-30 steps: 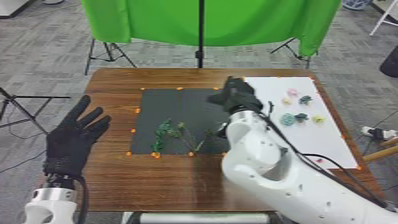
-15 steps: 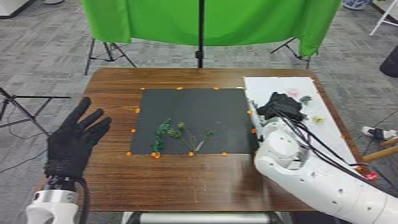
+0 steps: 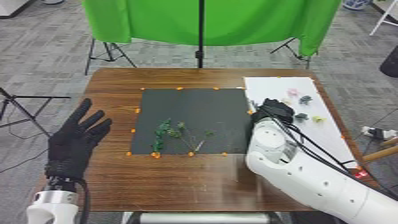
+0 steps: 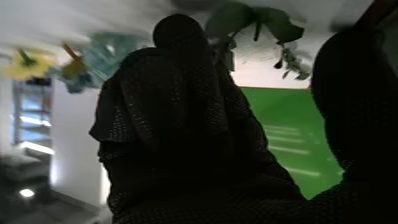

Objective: Arrange flowers

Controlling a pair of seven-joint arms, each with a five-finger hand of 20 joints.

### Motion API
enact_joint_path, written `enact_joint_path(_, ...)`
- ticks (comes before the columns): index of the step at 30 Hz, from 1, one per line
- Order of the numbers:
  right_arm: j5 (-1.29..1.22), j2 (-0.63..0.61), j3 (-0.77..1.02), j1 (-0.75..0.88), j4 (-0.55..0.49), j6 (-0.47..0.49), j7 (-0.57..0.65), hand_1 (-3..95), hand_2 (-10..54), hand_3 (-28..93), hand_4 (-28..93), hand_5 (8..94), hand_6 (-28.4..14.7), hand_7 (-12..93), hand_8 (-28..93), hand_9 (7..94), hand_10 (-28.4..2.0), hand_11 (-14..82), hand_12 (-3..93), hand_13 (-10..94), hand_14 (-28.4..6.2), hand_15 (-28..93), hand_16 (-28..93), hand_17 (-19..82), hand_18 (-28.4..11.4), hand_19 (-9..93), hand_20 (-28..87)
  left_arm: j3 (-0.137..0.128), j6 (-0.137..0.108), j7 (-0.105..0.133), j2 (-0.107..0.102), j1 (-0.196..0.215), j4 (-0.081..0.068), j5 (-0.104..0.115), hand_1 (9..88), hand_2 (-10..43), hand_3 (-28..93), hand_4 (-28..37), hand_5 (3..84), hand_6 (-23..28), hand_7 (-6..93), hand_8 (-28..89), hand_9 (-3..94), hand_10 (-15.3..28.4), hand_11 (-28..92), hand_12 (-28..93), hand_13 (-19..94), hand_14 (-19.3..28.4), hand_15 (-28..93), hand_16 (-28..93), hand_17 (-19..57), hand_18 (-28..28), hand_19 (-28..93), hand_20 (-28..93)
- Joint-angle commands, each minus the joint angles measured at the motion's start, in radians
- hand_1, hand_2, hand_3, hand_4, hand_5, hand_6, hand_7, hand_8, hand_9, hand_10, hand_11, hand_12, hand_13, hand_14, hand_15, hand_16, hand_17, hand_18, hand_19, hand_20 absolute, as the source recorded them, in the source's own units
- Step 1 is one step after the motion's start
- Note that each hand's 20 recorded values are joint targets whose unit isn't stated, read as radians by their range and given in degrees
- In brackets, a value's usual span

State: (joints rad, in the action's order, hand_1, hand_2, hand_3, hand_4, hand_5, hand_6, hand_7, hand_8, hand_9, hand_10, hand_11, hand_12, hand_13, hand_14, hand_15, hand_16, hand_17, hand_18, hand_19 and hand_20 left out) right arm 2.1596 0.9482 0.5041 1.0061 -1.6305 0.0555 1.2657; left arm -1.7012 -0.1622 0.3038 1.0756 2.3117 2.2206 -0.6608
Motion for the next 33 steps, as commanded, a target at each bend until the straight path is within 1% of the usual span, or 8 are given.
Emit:
enact_joint_path(1, -0.013, 0.035, -0.115, -0.034, 0.075, 0.029, -0.013, 41.4, -9.5, 73, -27, 77.0, -6.0, 13, -11, 79.7, -15.7, 37.2, 17.5, 75, -12.0, 70, 15, 38, -27.9, 93, 20, 0.000, 0.005, -0.024, 0.011, -0.005, -0.002, -0.007, 22.3, 6.1, 79, -28.3, 30.5, 4.9, 12.3, -11, 28.3, 17.9, 19, 9, 20, 26.9, 41, -8, -10.9, 28.4, 57, -4)
enact_joint_path(3, -0.012, 0.031, -0.117, -0.030, 0.081, 0.023, -0.017, 48.4, -9.5, 69, -28, 81.9, -5.0, 15, -1, 83.2, -13.6, 37.2, 20.5, 77, -10.5, 70, 16, 39, -27.0, 93, 23, -0.001, 0.004, -0.022, 0.011, -0.003, -0.001, -0.005, 22.4, 6.1, 79, -28.3, 30.5, 4.9, 12.3, -11, 28.3, 17.9, 19, 9, 20, 26.9, 41, -8, -10.9, 28.4, 57, -4)
enact_joint_path(6, 0.012, 0.009, -0.125, -0.026, 0.075, -0.004, -0.032, 56.0, -9.5, 67, -28, 89.0, -2.7, 19, 5, 89.3, -11.1, 36.7, 24.6, 81, -8.2, 69, 18, 42, -25.5, 93, 28, 0.005, -0.014, 0.000, -0.006, 0.006, 0.000, 0.009, 22.4, 6.1, 79, -28.3, 30.6, 4.9, 12.2, -11, 28.2, 18.0, 19, 9, 20, 26.9, 41, -8, -10.9, 28.4, 57, -4)
enact_joint_path(11, 0.064, -0.026, -0.106, -0.002, 0.045, -0.114, -0.046, 57.1, -9.5, 69, -28, 90.3, -2.9, 19, 6, 90.3, -11.0, 38.1, 25.9, 82, -7.9, 71, 19, 43, -24.7, 93, 34, -0.004, -0.008, -0.008, 0.003, 0.012, 0.002, 0.003, 22.4, 6.2, 79, -28.3, 30.6, 4.9, 12.2, -11, 28.3, 18.0, 19, 9, 20, 26.9, 41, -8, -10.8, 28.4, 57, -4)
enact_joint_path(15, 0.092, -0.041, -0.091, 0.001, 0.015, -0.195, -0.048, 56.7, -9.5, 71, -28, 91.1, -3.2, 20, 7, 91.1, -11.3, 40.3, 25.1, 82, -7.7, 73, 20, 43, -24.3, 93, 39, -0.004, -0.011, 0.001, -0.001, 0.014, 0.002, 0.006, 22.3, 6.1, 79, -28.3, 30.6, 4.9, 12.2, -11, 28.4, 18.0, 19, 9, 20, 26.9, 41, -8, -10.8, 28.4, 57, -4)
enact_joint_path(21, 0.112, -0.076, -0.036, 0.016, -0.079, -0.258, -0.054, 55.9, -9.5, 73, -28, 91.7, -3.3, 20, 8, 91.7, -11.7, 41.0, 25.2, 83, -8.1, 74, 20, 44, -24.2, 93, 42, -0.006, -0.015, 0.004, -0.002, 0.025, 0.008, 0.007, 22.4, 6.3, 79, -28.3, 30.6, 5.0, 12.3, -11, 28.4, 18.0, 19, 9, 20, 26.9, 41, -8, -10.9, 28.4, 57, -4)
enact_joint_path(28, 0.110, -0.061, 0.056, 0.096, -0.239, -0.206, -0.074, 56.2, -9.5, 74, -28, 92.3, -3.8, 19, 8, 92.2, -12.2, 41.4, 24.8, 83, -8.6, 75, 20, 44, -24.7, 93, 45, -0.016, -0.022, 0.012, -0.005, 0.043, 0.017, 0.006, 22.4, 6.3, 79, -28.3, 30.6, 5.0, 12.2, -11, 28.3, 18.0, 19, 9, 20, 26.9, 41, -8, -10.9, 28.4, 57, -4)
enact_joint_path(33, 0.096, -0.001, 0.075, 0.165, -0.291, -0.148, -0.073, 56.8, -9.5, 73, -28, 92.6, -4.2, 19, 9, 92.4, -12.4, 41.9, 24.5, 82, -9.6, 77, 21, 45, -25.1, 93, 50, -0.013, -0.019, 0.011, -0.002, 0.042, 0.017, 0.003, 22.5, 6.3, 79, -28.3, 30.6, 5.0, 12.2, -11, 28.3, 18.0, 19, 9, 20, 27.0, 42, -8, -10.9, 28.4, 57, -4)
